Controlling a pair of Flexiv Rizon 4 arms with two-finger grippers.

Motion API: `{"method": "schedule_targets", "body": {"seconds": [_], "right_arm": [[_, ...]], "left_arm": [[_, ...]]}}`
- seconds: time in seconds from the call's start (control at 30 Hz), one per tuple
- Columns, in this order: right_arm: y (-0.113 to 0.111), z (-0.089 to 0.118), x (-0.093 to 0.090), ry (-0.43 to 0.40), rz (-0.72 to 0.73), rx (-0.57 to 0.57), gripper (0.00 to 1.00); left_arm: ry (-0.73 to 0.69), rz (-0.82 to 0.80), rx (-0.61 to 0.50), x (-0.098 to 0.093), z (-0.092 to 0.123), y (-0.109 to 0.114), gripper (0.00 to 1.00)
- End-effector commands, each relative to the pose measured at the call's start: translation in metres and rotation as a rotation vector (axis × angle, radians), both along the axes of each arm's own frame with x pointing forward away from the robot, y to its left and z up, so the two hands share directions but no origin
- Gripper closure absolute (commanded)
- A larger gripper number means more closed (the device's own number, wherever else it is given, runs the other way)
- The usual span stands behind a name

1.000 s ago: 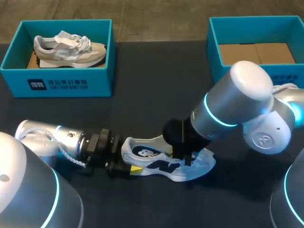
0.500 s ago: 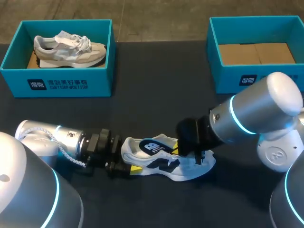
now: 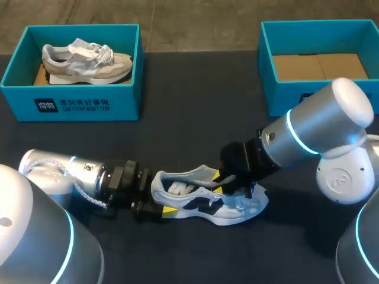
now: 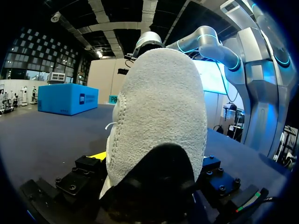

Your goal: Take the shoe out of the shoebox, open the shoe tongue, remove and reinsert the insole, then place the shoe into the shoebox

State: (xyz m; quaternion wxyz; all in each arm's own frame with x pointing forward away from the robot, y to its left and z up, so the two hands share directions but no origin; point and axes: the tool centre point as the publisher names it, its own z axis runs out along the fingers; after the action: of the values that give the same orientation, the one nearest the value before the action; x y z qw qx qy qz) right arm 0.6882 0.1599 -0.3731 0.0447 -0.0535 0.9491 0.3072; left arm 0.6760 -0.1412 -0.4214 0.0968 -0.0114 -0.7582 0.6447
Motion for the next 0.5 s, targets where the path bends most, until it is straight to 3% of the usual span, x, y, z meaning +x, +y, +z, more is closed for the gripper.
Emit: {"method": "schedule_targets", "body": {"seconds": [0.03,0.3,0.5], "right_arm": [[0.011,0.003,0.007,0.032,0.005,-0.063,0.69],[0.030,0.007,0.006,0.066,-0.021,-0.227,0.72],[0.045,-0.003,0.002,0.057,-0.096,-0.371,0.70]], "left_arm": [[0.001,0.002,0.001,0.001,-0.001,0.001,1.00],[0.001,0.002,0.001,0.001,-0.001,0.001,1.00],[0.001,0.002,0.001,0.001,-0.001,0.001,1.00]]}}
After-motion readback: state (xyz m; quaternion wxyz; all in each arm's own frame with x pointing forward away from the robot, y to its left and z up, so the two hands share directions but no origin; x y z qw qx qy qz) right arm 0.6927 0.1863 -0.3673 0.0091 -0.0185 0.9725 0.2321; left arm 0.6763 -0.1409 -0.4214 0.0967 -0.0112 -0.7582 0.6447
